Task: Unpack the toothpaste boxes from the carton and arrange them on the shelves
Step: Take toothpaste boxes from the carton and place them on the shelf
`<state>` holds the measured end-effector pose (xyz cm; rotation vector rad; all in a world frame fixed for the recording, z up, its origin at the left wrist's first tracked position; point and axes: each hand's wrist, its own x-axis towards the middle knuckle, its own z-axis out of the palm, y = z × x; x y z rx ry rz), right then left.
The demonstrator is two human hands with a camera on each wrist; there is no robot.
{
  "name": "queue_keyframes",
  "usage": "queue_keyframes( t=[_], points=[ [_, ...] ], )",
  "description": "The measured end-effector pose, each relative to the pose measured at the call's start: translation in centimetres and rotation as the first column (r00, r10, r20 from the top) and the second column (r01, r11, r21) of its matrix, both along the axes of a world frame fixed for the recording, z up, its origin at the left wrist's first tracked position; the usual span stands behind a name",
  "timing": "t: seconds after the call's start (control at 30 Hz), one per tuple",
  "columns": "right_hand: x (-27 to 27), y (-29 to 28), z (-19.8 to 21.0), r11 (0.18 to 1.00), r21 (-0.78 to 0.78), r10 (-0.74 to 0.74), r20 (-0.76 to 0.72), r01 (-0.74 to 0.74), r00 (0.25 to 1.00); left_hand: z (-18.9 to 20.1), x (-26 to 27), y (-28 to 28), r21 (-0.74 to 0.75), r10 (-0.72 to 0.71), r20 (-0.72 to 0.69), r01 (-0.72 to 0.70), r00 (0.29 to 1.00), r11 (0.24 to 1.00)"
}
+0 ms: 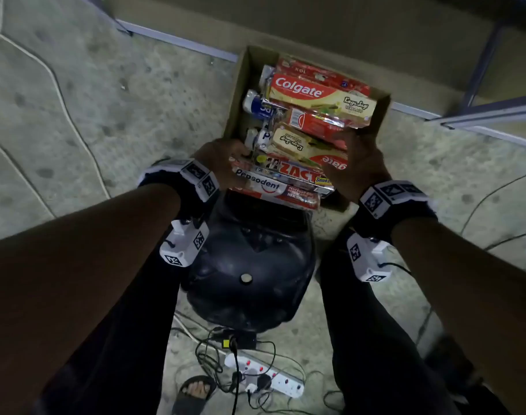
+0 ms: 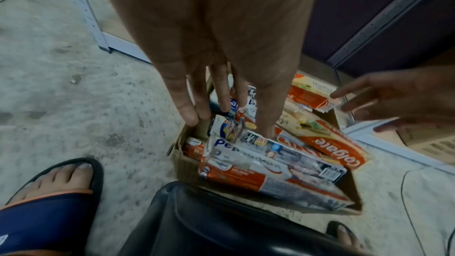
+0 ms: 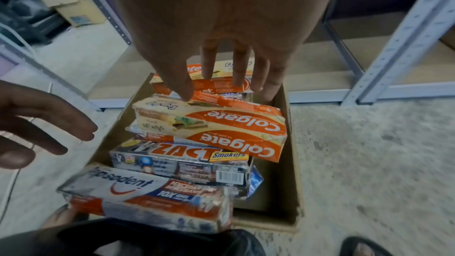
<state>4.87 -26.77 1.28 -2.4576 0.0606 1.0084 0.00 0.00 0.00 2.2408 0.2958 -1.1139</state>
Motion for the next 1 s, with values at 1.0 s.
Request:
queue_keyframes(
  t=[1.0],
  points=[
    [-1.3,-1.4,-1.2,0.993,-0.118,-0.005,-0.094,-0.006,0.996,-0.4,-2.0,1.1,0.078,-0.016,-0.014,0.017,1.0,0.997]
  ],
)
